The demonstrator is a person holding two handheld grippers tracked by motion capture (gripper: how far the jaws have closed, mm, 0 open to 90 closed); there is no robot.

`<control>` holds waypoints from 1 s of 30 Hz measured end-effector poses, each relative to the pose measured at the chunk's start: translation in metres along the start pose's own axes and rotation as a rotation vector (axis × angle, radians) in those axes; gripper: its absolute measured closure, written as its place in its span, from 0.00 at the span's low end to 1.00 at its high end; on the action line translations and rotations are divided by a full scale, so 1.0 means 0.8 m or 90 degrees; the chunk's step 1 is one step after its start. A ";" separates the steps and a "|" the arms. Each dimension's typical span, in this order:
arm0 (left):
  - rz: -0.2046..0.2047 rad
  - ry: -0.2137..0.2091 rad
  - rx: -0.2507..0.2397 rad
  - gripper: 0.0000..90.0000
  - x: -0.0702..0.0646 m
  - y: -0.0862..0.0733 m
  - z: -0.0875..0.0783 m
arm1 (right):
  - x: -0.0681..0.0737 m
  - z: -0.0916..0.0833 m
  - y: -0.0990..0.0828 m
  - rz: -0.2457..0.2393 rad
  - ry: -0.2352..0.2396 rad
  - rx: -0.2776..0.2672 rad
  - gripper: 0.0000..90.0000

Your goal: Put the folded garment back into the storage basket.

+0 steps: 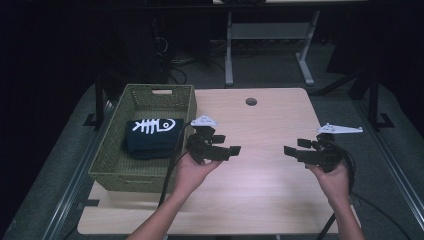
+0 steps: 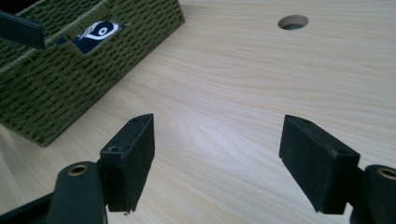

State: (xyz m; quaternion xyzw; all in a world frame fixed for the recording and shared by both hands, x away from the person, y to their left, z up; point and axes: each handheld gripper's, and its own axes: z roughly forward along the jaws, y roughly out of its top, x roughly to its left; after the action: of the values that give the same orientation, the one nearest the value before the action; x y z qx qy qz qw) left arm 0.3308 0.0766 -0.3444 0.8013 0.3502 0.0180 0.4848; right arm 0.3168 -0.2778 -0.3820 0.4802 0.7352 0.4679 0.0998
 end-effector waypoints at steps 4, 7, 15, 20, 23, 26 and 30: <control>0.001 -0.003 0.004 0.30 -0.003 -0.003 0.008 | -0.009 -0.008 -0.009 0.008 -0.010 -0.003 0.29; 0.003 -0.007 0.006 0.30 -0.006 -0.005 0.013 | -0.013 -0.012 -0.016 0.011 -0.015 -0.001 0.29; 0.010 -0.032 0.020 0.29 -0.017 -0.012 0.029 | -0.025 -0.020 -0.034 0.017 -0.034 0.011 0.28; 0.016 -0.037 0.024 0.28 -0.022 -0.019 0.040 | -0.032 -0.023 -0.047 0.020 -0.044 0.014 0.28; 0.014 -0.043 0.022 0.28 -0.025 -0.022 0.043 | -0.035 -0.025 -0.053 0.023 -0.050 0.015 0.28; 0.021 -0.045 0.019 0.28 -0.027 -0.026 0.045 | -0.039 -0.028 -0.058 0.026 -0.054 0.016 0.28; 0.026 -0.042 0.021 0.28 -0.029 -0.033 0.049 | -0.043 -0.032 -0.066 0.028 -0.060 0.017 0.28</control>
State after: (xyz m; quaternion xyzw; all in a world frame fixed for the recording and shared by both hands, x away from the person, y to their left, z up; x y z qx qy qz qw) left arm 0.3133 0.0404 -0.3787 0.8161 0.3179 -0.0043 0.4826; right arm 0.2867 -0.3258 -0.4198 0.5189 0.7252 0.4369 0.1177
